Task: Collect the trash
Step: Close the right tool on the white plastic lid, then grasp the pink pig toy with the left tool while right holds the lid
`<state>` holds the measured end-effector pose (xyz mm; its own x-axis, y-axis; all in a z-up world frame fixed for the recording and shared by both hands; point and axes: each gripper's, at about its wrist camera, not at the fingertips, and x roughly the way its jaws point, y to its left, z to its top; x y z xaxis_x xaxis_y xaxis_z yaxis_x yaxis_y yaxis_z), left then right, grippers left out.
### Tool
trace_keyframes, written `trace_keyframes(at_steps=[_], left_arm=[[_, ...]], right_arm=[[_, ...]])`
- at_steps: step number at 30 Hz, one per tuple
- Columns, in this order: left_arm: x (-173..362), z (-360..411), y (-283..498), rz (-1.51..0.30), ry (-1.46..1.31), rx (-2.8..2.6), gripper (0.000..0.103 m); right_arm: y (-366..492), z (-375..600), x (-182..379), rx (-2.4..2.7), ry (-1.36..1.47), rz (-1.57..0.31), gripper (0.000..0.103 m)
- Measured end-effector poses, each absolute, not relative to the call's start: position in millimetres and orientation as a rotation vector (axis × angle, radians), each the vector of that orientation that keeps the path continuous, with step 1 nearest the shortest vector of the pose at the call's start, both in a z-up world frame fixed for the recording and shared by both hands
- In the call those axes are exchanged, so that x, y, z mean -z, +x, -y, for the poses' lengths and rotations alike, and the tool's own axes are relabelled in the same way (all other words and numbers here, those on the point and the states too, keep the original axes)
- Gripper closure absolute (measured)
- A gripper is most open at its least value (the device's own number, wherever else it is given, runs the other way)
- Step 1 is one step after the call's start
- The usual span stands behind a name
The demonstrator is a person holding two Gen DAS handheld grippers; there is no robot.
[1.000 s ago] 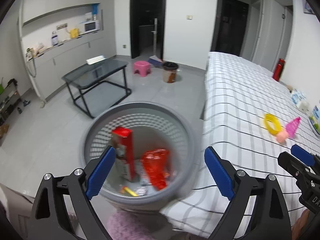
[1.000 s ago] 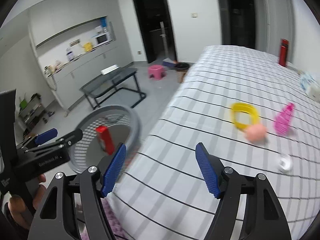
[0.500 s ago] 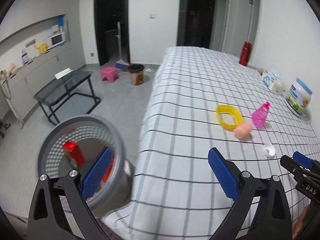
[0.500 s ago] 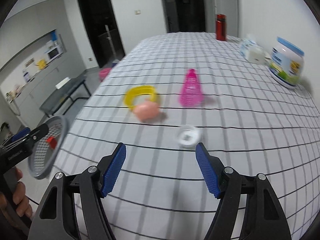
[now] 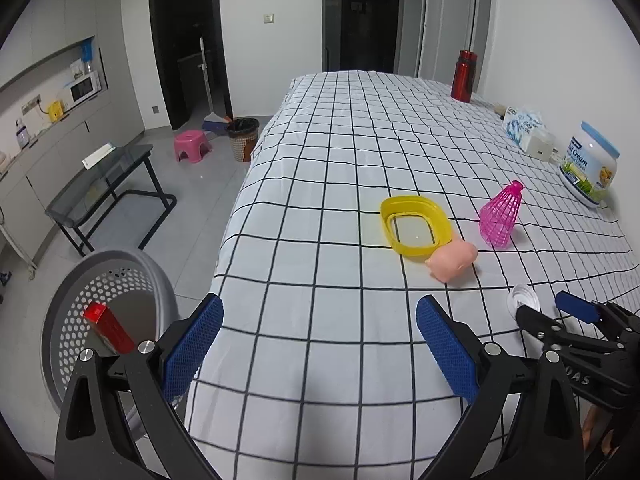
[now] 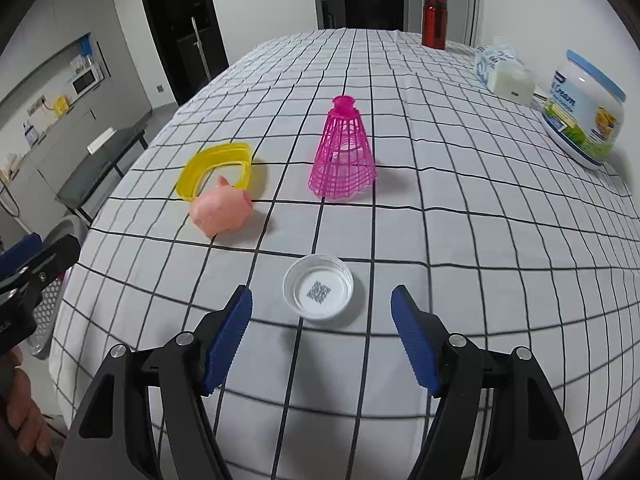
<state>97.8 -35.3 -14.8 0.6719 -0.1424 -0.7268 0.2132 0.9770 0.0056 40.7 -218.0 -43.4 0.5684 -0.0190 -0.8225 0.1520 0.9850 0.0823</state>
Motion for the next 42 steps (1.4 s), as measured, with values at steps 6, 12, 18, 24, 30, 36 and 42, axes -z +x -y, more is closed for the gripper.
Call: trace_keyframes(at_steps=[6, 12, 18, 24, 30, 36, 42], left_arm=[[19, 46, 104, -0.818, 0.112, 0.202, 0.008], [22, 56, 106, -0.825, 0.126, 0.204, 0.008], [23, 68, 105, -0.826, 0.139, 0.216, 0.008], [27, 87, 108, -0.836, 0.142, 0.235, 0.008], [34, 114, 116, -0.845, 0.144, 0.256, 0.008], [45, 139, 133, -0.864, 0.136, 0.252, 0.008], [54, 157, 144, -0.868, 0.165, 0.222, 0.008]], right_arm=[[47, 217, 49, 0.101, 0.132, -0.977, 0.035], [51, 216, 53, 0.086, 0.132, -0.987, 0.052], [50, 219, 52, 0.061, 0.15, -0.965, 0.064], [39, 238, 40, 0.083, 0.196, -0.903, 0.064], [25, 265, 38, 0.108, 0.271, -0.862, 0.064], [16, 280, 40, 0.102, 0.331, -0.838, 0.064], [14, 290, 44, 0.085, 0.386, -0.833, 0.064]])
